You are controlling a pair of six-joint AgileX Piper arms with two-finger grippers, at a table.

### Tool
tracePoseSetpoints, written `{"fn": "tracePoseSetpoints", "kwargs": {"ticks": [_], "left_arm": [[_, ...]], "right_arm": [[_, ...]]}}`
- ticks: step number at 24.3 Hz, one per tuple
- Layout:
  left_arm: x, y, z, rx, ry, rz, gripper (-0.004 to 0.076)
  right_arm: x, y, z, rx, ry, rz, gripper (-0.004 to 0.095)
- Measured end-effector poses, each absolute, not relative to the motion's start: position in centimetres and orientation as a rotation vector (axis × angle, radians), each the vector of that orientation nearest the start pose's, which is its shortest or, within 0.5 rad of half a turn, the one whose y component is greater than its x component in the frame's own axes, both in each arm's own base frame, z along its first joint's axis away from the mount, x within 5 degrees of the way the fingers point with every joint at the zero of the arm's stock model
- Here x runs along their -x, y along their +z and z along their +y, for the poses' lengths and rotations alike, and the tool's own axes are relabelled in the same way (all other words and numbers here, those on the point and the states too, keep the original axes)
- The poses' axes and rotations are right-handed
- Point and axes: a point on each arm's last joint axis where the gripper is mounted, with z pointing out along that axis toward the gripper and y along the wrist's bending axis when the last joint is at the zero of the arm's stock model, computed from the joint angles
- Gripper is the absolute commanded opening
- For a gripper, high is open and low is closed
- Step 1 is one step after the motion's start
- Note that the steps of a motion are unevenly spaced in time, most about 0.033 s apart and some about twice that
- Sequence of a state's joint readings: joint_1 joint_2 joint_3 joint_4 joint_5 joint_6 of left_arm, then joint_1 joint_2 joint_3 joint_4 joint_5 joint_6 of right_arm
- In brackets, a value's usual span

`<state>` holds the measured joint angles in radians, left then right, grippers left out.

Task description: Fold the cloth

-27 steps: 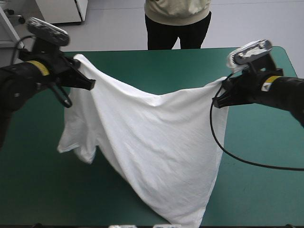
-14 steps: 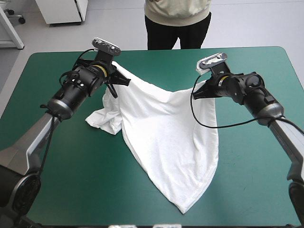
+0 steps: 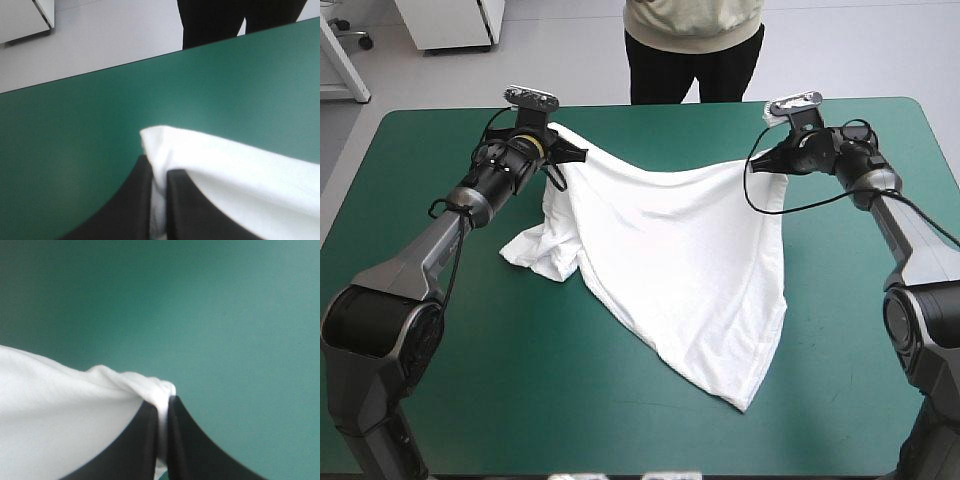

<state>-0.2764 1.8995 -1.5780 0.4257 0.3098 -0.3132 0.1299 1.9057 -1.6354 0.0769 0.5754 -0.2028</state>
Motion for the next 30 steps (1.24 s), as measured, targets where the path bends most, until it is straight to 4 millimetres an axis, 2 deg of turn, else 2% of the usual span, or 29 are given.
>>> {"fn": "tracePoseSetpoints", "kwargs": {"ticks": [4,5,6,11,14,15,19,23,26,30], "left_arm": [[-44.7,28.4,-11.6,-0.276,-0.014,2.096,0.0444],[-44.7,28.3,-11.6,-0.264,-0.022,2.099,0.0459],[-44.7,28.4,-11.6,-0.259,-0.023,2.101,0.0458],[-44.5,29.1,-11.1,-0.261,0.053,2.187,0.0457],[-43.3,30.5,-11.0,-0.328,0.044,2.218,0.0457],[-42.3,31.9,-11.0,-0.349,0.02,2.219,0.0458],[-39.5,35.6,-10.5,-0.375,-0.014,2.219,0.0457],[-36.3,38.2,-9.7,-0.392,-0.024,2.24,0.0457],[-33.7,38.8,-8.9,-0.397,-0.012,2.273,0.0457],[-30.8,37.5,-7.8,-0.382,0.029,2.345,0.0457]], "right_arm": [[-44.4,28.8,6.0,0.334,0.045,2.314,0.0386],[-44.5,28.8,5.7,0.326,0.043,2.316,0.0422],[-44.5,28.8,5.4,0.318,0.04,2.317,0.0448],[-44.5,29.4,2.6,0.247,0.021,2.356,0.0447],[-43.5,32.0,1.6,0.223,0.012,2.331,0.0447],[-42.6,33.8,1.5,0.22,0.01,2.302,0.0447],[-39.5,38.0,1.5,0.209,0.026,2.258,0.0446],[-35.2,42.3,1.8,0.205,0.086,2.231,0.0446],[-31.8,44.9,2.0,0.215,0.135,2.216,0.0446],[-27.2,47.3,2.5,0.249,0.209,2.217,0.0445]]}}
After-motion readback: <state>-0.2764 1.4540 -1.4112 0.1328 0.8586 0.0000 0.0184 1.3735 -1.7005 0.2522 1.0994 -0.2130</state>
